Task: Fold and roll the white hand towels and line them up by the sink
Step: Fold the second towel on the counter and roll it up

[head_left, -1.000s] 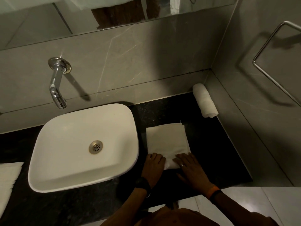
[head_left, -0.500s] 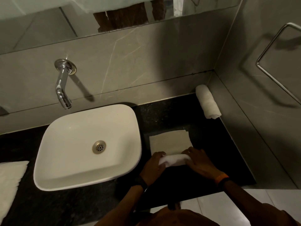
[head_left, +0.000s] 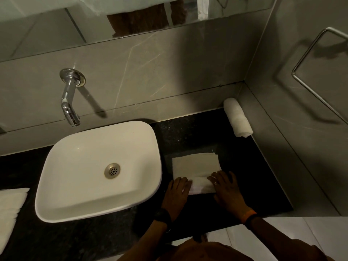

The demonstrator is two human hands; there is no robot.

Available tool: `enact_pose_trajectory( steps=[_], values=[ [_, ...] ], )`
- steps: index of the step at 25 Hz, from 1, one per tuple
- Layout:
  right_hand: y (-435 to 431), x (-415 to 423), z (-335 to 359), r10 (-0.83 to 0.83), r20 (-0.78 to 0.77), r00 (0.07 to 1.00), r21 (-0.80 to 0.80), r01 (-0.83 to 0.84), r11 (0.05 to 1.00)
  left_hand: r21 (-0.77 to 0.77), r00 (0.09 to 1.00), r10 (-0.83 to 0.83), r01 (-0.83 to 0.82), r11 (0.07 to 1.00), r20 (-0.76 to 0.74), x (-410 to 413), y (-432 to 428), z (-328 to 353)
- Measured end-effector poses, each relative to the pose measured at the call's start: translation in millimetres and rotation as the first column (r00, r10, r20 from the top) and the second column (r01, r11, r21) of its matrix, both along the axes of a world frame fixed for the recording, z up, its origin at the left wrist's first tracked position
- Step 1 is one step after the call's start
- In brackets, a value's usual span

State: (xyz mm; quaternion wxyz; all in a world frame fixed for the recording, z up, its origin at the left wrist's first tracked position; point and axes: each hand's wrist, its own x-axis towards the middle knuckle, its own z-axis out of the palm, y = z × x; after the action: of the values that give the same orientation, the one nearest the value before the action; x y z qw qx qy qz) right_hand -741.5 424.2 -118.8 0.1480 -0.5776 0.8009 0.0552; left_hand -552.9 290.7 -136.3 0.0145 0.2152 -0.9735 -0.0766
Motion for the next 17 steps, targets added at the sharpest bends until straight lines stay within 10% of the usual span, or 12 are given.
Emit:
enact_pose_trajectory(
  steps=[10, 14, 17],
  values=[
    [-11, -6, 5, -0.113, 0.017, 0.993, -0.162, 0.115, 0.98, 0.247, 0.988, 0.011, 0.028, 0.969, -0.155, -3, -8, 9],
    [-31, -9, 5, 0.037, -0.06, 0.998, 0.007, -0.037, 0.999, 0.69, 0.967, 0.248, -0.144, 0.71, -0.053, -18, -31, 28],
    [-46, -13, 1, 0.059, -0.099, 0.993, 0.093, -0.05, 0.994, 0.459, 0.984, 0.175, -0.137, 0.878, -0.041, -22, -31, 28]
  ],
)
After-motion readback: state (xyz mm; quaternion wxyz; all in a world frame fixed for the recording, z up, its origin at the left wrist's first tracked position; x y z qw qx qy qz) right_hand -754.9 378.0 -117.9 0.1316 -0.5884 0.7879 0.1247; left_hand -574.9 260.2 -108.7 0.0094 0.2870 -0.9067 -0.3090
